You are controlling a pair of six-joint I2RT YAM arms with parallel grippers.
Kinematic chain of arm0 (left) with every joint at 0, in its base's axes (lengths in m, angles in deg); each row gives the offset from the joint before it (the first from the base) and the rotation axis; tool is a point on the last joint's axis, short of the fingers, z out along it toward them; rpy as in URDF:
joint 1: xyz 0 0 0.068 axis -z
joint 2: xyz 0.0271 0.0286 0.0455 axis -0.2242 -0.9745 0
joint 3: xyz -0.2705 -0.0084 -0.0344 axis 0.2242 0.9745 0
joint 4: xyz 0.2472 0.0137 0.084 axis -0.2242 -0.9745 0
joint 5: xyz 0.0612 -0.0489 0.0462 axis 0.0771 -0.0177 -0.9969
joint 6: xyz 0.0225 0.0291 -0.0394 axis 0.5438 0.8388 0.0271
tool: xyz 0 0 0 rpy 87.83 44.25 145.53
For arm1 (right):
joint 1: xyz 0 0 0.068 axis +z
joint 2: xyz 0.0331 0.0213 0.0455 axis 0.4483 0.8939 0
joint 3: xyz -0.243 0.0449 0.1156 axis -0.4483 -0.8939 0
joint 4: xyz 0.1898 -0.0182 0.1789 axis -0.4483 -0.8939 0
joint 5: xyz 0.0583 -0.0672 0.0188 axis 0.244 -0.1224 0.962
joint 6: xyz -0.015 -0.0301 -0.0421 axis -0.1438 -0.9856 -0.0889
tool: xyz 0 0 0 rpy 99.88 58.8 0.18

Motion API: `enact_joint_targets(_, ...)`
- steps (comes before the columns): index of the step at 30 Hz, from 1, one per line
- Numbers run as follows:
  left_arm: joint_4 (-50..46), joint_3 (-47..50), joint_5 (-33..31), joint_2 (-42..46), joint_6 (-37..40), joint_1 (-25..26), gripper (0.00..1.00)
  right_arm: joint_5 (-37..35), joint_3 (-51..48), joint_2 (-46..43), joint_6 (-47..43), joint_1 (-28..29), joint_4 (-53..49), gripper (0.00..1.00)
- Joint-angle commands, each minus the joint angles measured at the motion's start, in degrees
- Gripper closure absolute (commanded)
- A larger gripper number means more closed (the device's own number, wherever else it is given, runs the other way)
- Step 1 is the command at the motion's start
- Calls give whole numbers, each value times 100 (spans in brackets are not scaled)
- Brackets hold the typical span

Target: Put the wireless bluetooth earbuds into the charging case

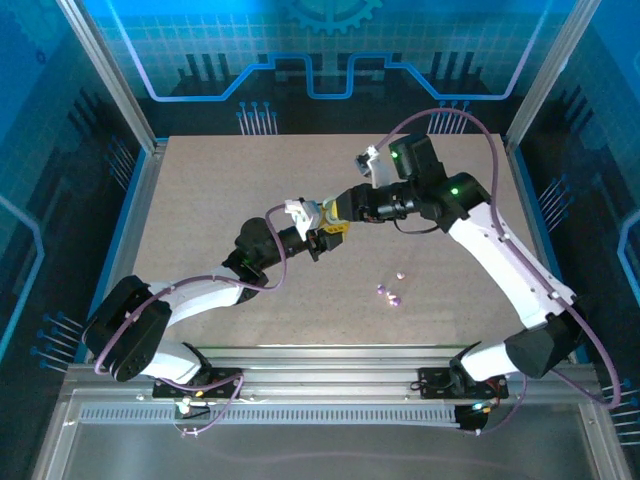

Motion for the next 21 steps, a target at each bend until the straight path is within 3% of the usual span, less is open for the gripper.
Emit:
enact_joint_targets(1,314,-59,-62,89,72,45,61,363,-168,-352,-117,-109,314,60)
enact_joint_targets(4,298,-23,-47,133,93,44,61,279,-255,-582,-235,-191,490,58)
enact_joint_targets(9,205,22,188,245,17,48,61,-666,-358,-806,-153,-538,390,53)
enact_joint_targets(21,-83,-30,708,428,-77,58,61,-5,449,424,119,-774,21,43)
